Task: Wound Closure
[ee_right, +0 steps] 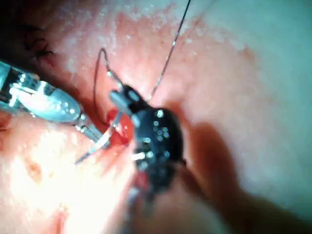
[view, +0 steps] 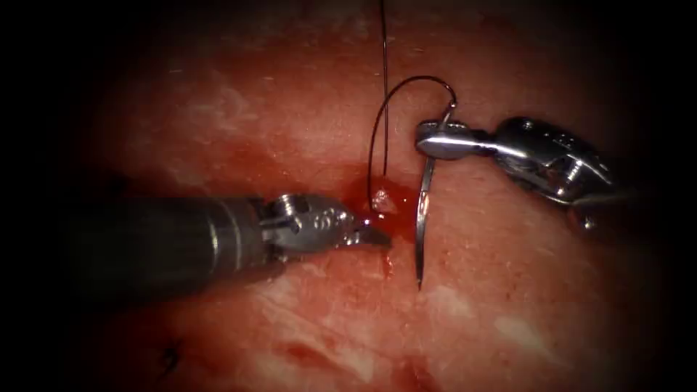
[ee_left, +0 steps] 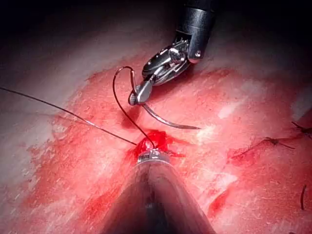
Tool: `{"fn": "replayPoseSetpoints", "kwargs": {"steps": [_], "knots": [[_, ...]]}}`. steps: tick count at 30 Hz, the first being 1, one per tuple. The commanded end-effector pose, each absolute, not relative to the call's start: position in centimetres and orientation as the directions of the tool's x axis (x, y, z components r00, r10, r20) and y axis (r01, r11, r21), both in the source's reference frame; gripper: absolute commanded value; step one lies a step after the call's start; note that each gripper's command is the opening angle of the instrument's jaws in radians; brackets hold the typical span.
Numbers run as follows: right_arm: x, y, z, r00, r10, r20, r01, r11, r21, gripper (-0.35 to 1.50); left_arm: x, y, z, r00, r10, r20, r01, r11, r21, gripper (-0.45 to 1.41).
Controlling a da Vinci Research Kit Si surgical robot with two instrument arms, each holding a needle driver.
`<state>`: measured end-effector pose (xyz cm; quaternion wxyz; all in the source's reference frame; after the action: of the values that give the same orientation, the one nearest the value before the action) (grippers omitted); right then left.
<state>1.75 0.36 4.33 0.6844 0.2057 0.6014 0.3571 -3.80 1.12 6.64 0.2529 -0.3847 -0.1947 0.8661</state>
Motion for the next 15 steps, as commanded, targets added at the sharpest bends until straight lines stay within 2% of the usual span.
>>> {"fn": "replayPoseSetpoints", "kwargs": {"steps": [1, 15], "knots": [[1.80, 0.29, 4.39, 0.024, 0.732, -0.681, -0.241, 0.665, 0.707, -0.35, -3.85, 1.11, 6.74, -0.577, 0.585, -0.570, -0.285, -0.798, -0.531, -0.45], [1.90, 0.25, 4.39, 0.056, 0.674, -0.737, -0.257, 0.723, 0.642, -0.35, -3.74, 1.31, 7.13, -0.579, 0.591, -0.562, -0.328, -0.800, -0.502, -0.45]]}}
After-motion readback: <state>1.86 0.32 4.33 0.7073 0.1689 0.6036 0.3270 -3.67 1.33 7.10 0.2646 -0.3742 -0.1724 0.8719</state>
